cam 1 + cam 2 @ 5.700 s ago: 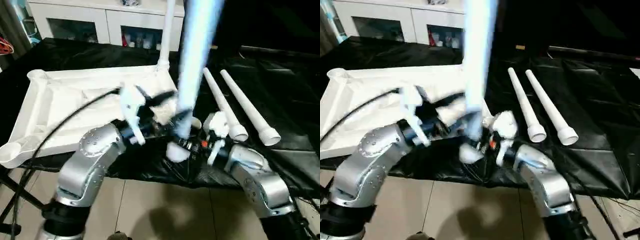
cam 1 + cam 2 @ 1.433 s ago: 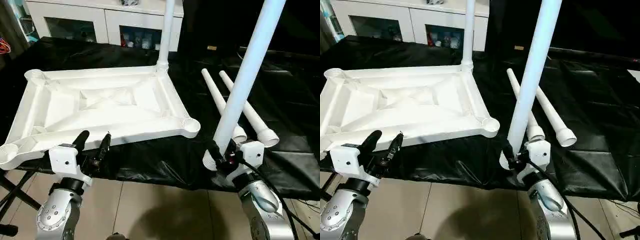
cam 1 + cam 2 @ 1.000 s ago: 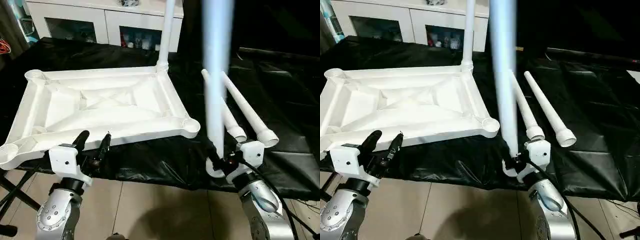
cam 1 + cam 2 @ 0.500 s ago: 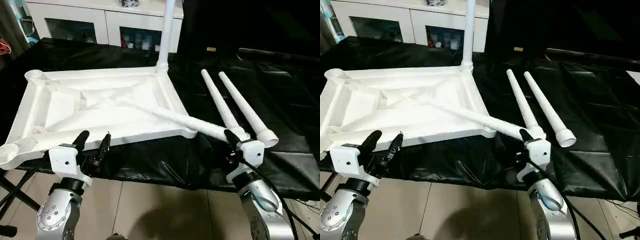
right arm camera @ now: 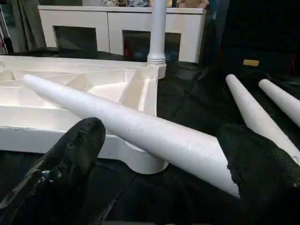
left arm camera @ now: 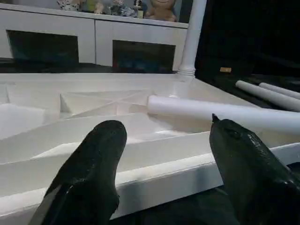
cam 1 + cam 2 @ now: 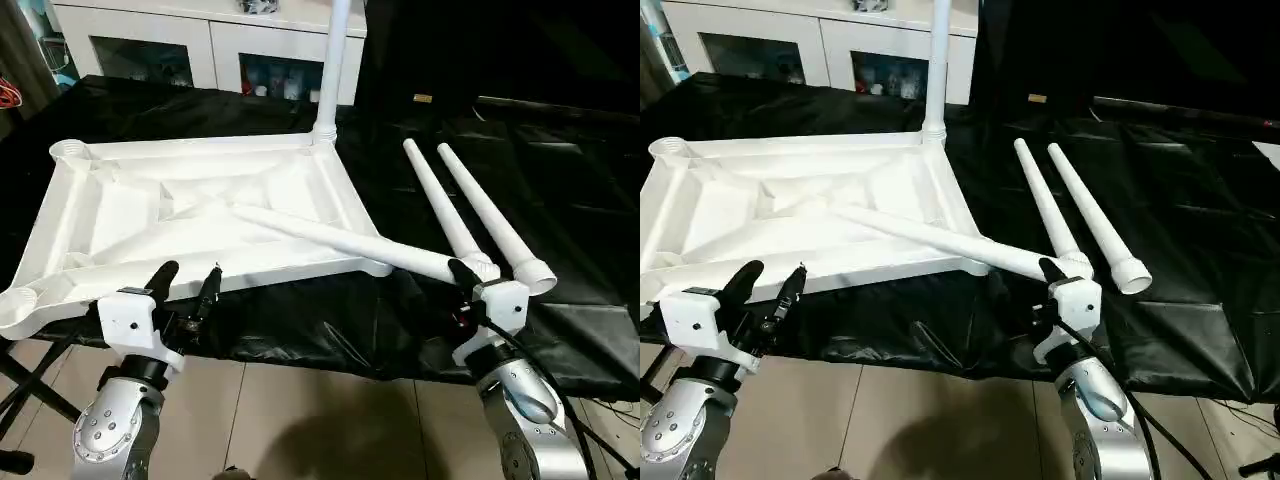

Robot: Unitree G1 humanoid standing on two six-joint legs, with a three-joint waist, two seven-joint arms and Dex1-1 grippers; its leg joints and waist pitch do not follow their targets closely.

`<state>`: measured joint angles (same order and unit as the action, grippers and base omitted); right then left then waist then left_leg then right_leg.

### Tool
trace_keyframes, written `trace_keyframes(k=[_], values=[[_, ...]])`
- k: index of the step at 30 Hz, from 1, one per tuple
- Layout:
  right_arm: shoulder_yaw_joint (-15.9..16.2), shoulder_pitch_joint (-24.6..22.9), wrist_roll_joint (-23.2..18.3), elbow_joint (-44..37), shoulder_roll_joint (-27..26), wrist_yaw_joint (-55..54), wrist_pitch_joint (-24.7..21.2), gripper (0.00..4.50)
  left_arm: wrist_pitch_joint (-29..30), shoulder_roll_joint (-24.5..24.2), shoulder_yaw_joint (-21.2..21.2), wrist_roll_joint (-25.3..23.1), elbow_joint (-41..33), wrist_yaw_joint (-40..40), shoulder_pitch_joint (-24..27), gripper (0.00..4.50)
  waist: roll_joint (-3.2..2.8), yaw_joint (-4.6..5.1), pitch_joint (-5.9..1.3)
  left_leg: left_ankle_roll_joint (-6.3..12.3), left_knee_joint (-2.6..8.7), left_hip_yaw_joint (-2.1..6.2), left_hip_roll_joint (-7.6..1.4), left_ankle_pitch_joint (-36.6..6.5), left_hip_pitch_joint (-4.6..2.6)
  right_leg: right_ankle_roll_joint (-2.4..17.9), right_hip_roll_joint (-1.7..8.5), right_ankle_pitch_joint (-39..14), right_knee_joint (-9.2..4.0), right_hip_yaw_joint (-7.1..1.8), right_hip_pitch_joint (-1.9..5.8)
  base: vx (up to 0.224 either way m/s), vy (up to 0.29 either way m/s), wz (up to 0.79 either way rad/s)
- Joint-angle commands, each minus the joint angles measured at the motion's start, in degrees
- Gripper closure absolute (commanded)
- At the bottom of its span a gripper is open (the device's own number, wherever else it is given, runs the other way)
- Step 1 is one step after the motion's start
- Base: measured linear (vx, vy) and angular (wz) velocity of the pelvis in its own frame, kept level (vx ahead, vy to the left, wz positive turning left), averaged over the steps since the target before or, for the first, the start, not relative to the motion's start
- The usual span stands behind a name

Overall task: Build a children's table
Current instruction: Rotate leg to tighten

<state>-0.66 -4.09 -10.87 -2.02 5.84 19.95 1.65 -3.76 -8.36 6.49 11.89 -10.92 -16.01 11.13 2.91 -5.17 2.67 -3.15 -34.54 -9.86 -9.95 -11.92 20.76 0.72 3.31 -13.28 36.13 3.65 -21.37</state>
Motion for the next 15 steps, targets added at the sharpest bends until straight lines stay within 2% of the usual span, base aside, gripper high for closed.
trace_keyframes(k=[1, 15], values=[[-0.40, 0.59, 0.00, 0.28, 0.27, -0.16, 0.12, 0.12, -0.40, -0.05, -0.07, -0.01, 0.23, -0.32, 0.20, 1.18, -0.60, -0.16, -2.30, 0.69, 4.99, 1.62, -3.74, -11.85, -0.30, 6.77, 5.00, -5.58, -4.77, -3.62, 1.84, 0.000, 0.000, 0.00], [-0.40, 0.59, 0.00, 0.28, 0.27, -0.16, 0.12, 0.12, -0.40, -0.05, -0.07, -0.01, 0.23, -0.32, 0.20, 1.18, -0.63, -0.14, -2.27, 0.60, 5.05, 1.63, -3.77, -12.23, -0.33, 6.77, 4.97, -6.11, -4.83, -3.61, 1.79, 0.000, 0.000, 0.00]])
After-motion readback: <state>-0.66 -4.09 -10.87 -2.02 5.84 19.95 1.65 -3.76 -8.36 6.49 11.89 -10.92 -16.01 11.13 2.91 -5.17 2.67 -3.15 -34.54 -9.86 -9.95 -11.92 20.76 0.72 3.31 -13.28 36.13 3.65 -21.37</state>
